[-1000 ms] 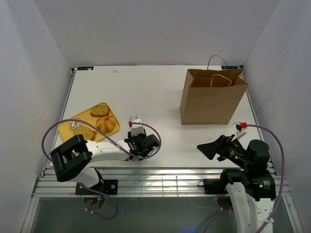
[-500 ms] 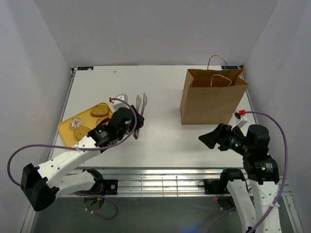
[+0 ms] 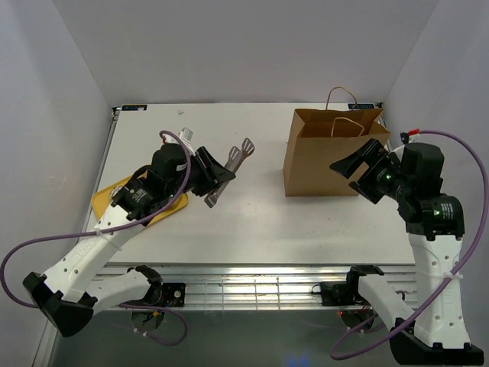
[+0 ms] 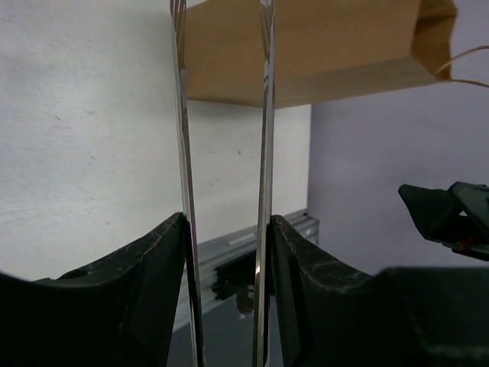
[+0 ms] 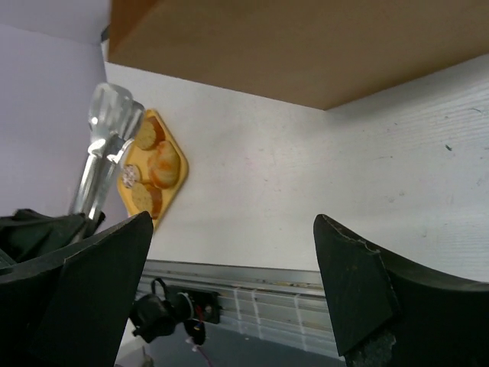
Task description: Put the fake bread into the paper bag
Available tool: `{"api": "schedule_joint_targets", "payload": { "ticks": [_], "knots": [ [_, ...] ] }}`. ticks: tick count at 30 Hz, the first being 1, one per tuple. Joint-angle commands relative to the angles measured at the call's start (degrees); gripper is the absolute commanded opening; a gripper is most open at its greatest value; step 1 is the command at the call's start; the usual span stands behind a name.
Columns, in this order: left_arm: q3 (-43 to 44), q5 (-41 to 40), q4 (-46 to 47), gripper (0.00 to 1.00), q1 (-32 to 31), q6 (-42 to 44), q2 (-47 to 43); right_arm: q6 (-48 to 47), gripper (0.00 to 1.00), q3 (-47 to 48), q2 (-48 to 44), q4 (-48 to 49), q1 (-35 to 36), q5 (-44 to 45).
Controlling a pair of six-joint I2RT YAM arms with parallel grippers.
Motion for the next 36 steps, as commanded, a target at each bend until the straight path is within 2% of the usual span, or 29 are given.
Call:
{"api": "schedule_joint_targets", "payload": {
  "ticks": [1,4,7,9,12,14,17,21,26,31,36],
  "knots": [
    [5.18,8.22,-5.88,0.56,0.91,-7.45,-2.10,7.60,0.92,10.85,5.26,-5.98,0.14,1.87],
    [6.85,9.20,-8.96,0.56,1.52,-9.31,-4.48,10.49,0.93,17.80,7.99,-7.93,0.14,4.66],
    [6.16,9.81,-9.49,0.56,1.70,-10.54,-7.20,11.39,0.94,19.74,7.12,-1.10,0.05,7.31],
    [5.89,10.69,-10.54,0.56,1.79,-10.99,-8.78,11.47,0.95,18.35,8.07,4.70,0.05,4.18],
    [6.33,12.53,-11.95,0.56,1.87,-11.87,-9.40,12.09,1.00,18.34,12.03,5.52,0.05,0.03],
    [7.99,12.98,-12.48,0.56,1.87,-11.43,-9.32,13.40,0.93,14.40,11.60,10.07,0.05,-2.35],
    [9.40,12.54,-12.84,0.56,1.87,-11.07,-8.44,11.49,0.86,9.29,8.70,19.83,0.05,-1.30],
    [10.02,14.29,-10.28,0.56,1.87,-11.78,-7.56,8.93,0.86,6.31,9.40,24.41,0.14,-1.39],
    [11.60,15.70,-9.14,0.56,1.96,-12.83,-6.07,11.03,0.84,2.96,8.00,32.58,0.31,0.63],
    [14.23,15.88,-9.93,0.56,2.05,-12.39,-4.92,12.61,0.83,3.40,8.87,32.94,0.40,4.94],
    [14.24,15.79,-9.41,0.56,2.14,-12.92,-5.10,14.64,0.81,0.50,8.26,39.61,1.80,8.53]
  ]
}}
